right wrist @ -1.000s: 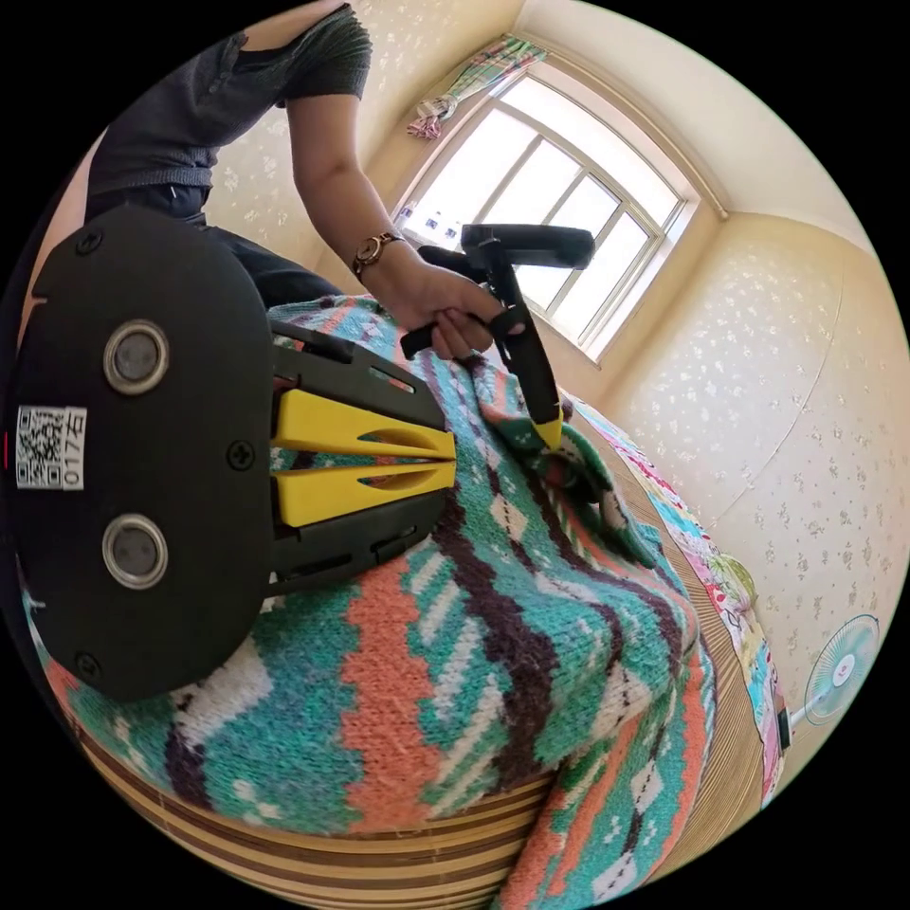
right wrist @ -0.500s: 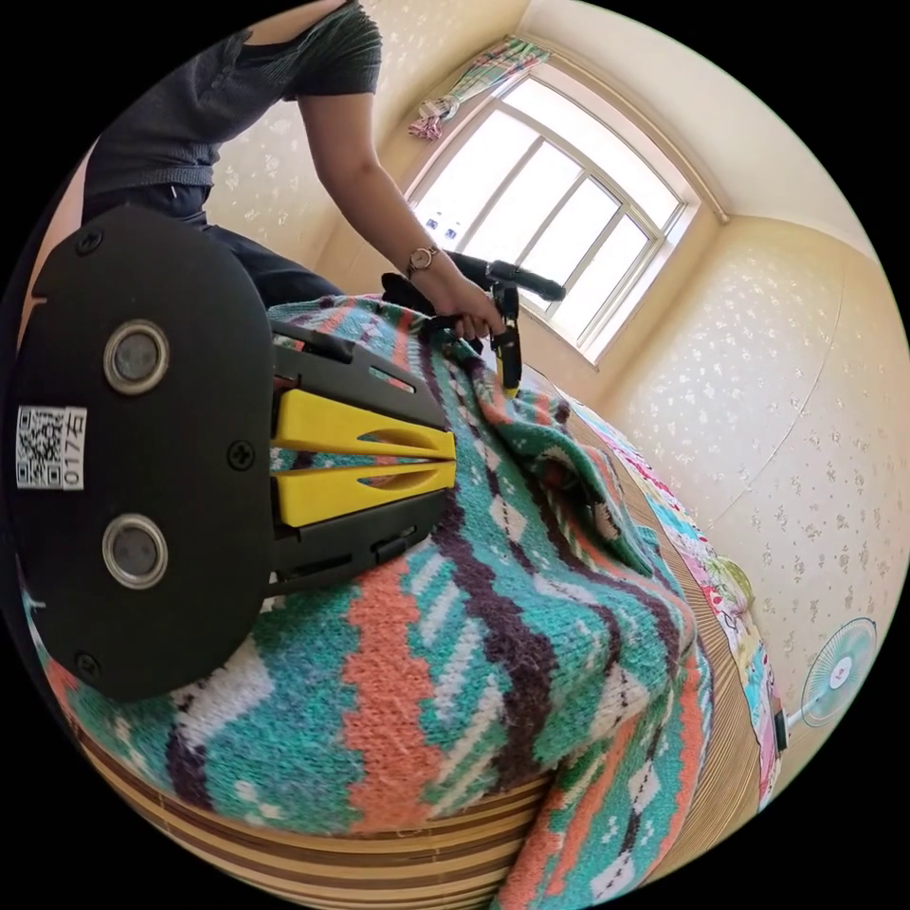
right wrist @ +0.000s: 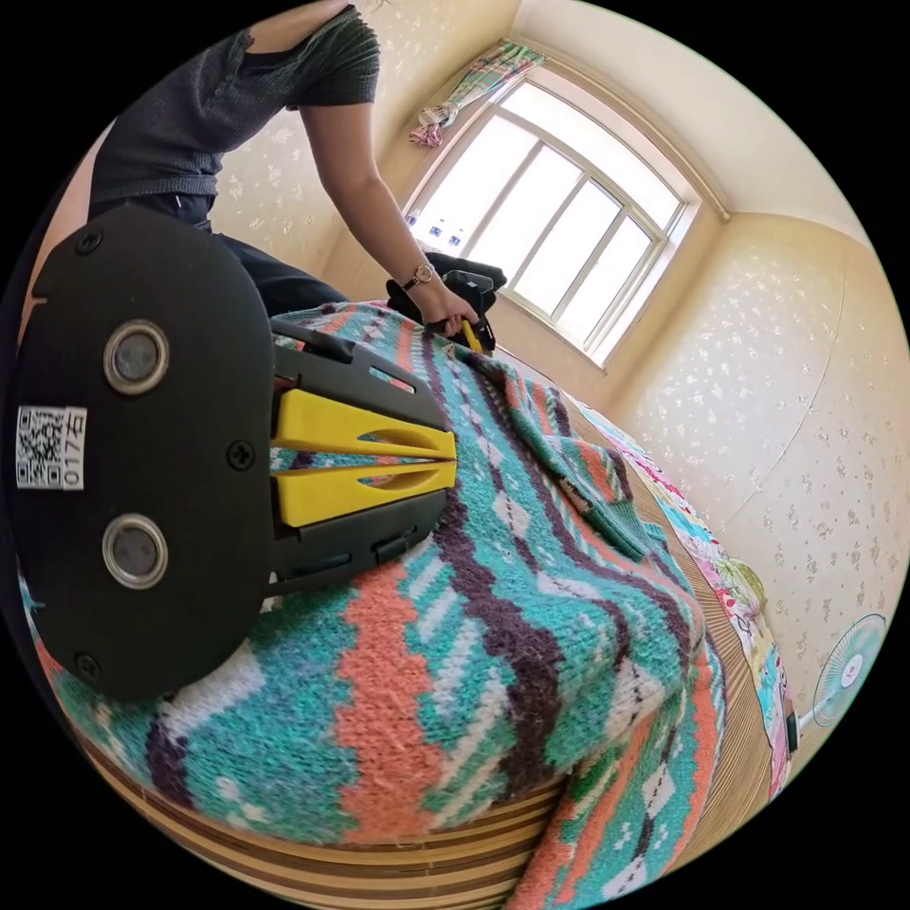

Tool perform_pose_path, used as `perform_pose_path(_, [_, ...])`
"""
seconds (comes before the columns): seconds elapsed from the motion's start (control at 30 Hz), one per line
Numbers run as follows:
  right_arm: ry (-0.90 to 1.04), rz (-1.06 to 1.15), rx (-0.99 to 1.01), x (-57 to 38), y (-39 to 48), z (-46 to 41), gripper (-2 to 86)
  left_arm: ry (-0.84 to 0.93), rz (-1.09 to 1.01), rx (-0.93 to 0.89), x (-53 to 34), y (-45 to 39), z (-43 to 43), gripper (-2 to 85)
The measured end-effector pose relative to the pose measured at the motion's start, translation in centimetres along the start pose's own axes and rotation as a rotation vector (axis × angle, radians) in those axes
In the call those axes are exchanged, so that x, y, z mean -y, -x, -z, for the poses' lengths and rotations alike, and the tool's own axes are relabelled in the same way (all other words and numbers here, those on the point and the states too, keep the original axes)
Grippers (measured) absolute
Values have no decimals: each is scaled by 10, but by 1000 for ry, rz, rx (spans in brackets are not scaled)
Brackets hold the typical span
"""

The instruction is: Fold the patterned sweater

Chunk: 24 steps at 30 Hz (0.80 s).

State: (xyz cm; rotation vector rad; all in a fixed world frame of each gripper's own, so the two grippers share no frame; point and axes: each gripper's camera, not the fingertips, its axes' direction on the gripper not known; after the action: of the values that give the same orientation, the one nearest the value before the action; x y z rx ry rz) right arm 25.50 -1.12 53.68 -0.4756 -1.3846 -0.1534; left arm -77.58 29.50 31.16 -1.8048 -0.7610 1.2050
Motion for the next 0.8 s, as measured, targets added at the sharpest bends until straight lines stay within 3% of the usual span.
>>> perform_pose_path(0.07, [-1, 1, -1, -1, 2, 0, 4, -2, -139, 2, -7, -26, 9, 53])
perform_pose_path(0.2, [1, -1, -4, -3, 4, 1, 4, -115, -655, 0, -59, -159, 29, 75])
perform_pose_path(0.3, [1, -1, -6, -5, 6, 2, 3, 8, -981, -100, -103, -259, -4, 63])
perform_pose_path(0.4, [2, -2, -4, -6, 8, 3, 3, 122, -1140, -108, -142, -334, -67, 62])
perform_pose_path(0.6, [1, -3, -3, -10, 11, 6, 3, 295, -1134, 91, -172, -384, -200, 103])
perform_pose_path(0.7, [-3, 4, -14, -12, 14, 8, 3, 232, -1138, 126, -174, -383, -199, 86])
perform_pose_path(0.77, [-3, 12, -30, -14, 17, 8, 3, 204, -1063, 71, -163, -381, -180, 71])
perform_pose_path(0.8, [-4, 14, -31, -14, 18, 9, 3, 145, -958, -66, -149, -373, -154, 67])
